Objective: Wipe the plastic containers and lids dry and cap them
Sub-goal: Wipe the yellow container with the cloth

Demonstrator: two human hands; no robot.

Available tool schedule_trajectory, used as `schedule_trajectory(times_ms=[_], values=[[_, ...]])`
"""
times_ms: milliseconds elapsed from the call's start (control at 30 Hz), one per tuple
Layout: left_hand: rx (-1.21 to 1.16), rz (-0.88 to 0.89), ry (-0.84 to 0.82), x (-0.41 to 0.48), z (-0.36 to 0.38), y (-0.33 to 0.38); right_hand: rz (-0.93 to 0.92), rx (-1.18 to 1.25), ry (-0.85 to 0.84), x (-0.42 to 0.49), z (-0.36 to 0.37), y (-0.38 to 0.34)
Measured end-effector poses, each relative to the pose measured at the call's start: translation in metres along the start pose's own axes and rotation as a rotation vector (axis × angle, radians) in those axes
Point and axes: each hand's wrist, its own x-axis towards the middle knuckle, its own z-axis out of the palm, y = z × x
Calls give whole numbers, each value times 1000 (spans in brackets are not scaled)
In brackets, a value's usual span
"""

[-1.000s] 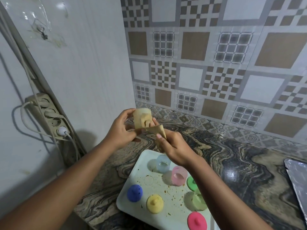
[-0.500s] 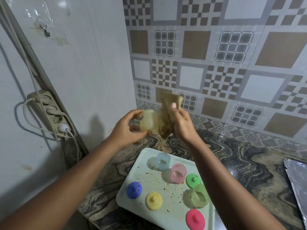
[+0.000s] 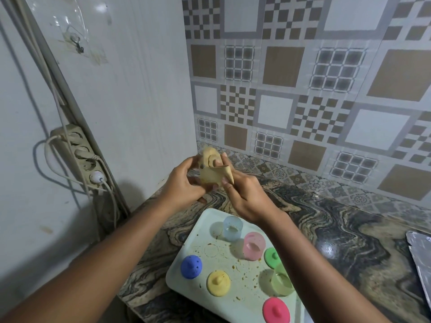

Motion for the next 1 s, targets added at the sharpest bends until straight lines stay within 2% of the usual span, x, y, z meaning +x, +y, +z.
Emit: schedule_trajectory(times_ms=[133, 200, 233, 300, 400, 467, 533, 600, 733, 867, 1000], values=[[33, -26, 11, 6, -9, -7, -63, -67, -59, -16, 3, 4], [65, -56, 5, 7, -15, -13, -12, -75, -71, -26, 4, 11], [82, -56, 8, 7, -17, -15, 58, -10, -62, -30, 3, 14], [110, -39, 15, 4, -18, -17, 258, 316, 10, -34, 0, 16], [163, -35, 37, -1, -15, -16, 444, 716, 278, -25, -6, 20], [194, -19, 43, -4, -12, -12, 502, 859, 398, -12, -11, 17], [176, 3, 14, -7, -9, -7, 444, 773, 361, 1, -14, 7], [128, 3, -22, -9, -5, -3, 363, 624, 245, 8, -13, -4], [46, 30, 7, -11, 3, -1, 252, 301, 107, 16, -5, -11], [122, 91, 96, -8, -5, -3, 125, 143, 47, 11, -7, -16], [228, 147, 87, -5, -16, -1, 18, 49, -11, -3, -3, -12]])
